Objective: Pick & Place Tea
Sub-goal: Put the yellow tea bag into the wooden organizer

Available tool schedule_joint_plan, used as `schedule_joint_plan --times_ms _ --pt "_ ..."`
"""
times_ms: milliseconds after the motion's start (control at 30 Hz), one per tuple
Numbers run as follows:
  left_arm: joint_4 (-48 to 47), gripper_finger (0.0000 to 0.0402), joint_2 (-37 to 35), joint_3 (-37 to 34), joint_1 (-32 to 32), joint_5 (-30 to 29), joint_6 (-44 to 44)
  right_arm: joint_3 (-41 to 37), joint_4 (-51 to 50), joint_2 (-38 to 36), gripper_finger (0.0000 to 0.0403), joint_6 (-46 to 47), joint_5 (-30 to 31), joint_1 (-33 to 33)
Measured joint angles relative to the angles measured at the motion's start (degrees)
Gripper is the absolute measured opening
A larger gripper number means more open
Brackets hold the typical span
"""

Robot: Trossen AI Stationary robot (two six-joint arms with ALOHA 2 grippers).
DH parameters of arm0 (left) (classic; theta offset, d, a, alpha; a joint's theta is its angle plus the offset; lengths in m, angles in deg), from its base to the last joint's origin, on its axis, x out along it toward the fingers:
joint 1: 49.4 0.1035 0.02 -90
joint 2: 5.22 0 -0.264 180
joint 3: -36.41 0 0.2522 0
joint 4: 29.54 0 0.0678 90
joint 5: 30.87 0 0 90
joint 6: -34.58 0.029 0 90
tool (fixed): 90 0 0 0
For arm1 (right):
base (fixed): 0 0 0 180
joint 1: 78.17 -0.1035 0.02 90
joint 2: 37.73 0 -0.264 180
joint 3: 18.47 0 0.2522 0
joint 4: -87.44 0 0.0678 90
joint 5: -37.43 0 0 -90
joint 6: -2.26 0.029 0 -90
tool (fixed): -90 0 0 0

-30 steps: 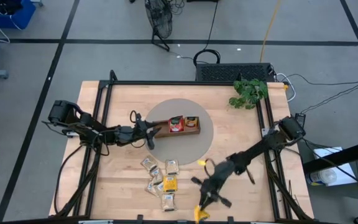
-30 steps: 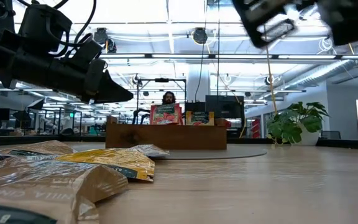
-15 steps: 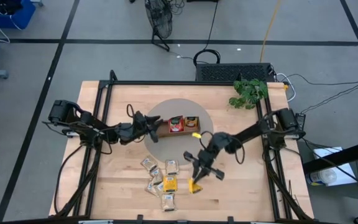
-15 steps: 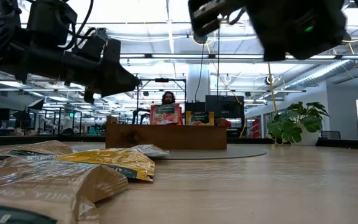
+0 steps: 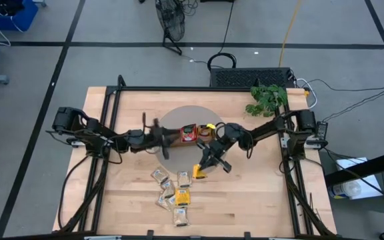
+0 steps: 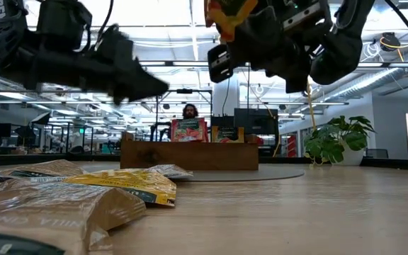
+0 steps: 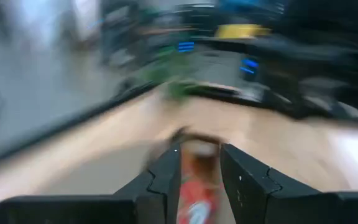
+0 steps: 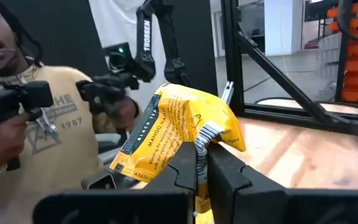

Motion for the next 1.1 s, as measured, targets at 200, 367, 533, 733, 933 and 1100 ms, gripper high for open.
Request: schedule_joint_plan --times_ms 200,367,533,733,933,1100 --pt "-7.81 0.0118 0.0 10.31 -6.17 12.24 34.4 0.0 -2.33 0.0 0.0008 -0.43 -1.06 3.44" --pt "-32.87 0.0149 0.02 22.67 -11.86 -2.12 49.86 0.0 -4.55 0.0 0.0008 -0.44 -1.14 5.08" --pt "-48.48 0.0174 0.04 30.23 -15.0 -8.77 54.12 0.0 -5.44 0.0 0.0008 -0.83 -1.18 5.3" --pt "-49.42 0.016 0.02 31.05 -19.17 -10.58 60.9 0.02 -5.77 -0.04 0.0008 -0.7 -2.72 5.13" --pt "-48.84 0.014 0.02 31.05 -20.66 -8.98 61.38 0.02 -5.68 -0.04 0.0008 -0.47 -2.59 5.14" --pt "-45.2 0.0132 0.02 31.05 -19.64 -2.67 61.38 0.02 -5.6 -0.04 0.0009 -0.43 -2.32 4.93"
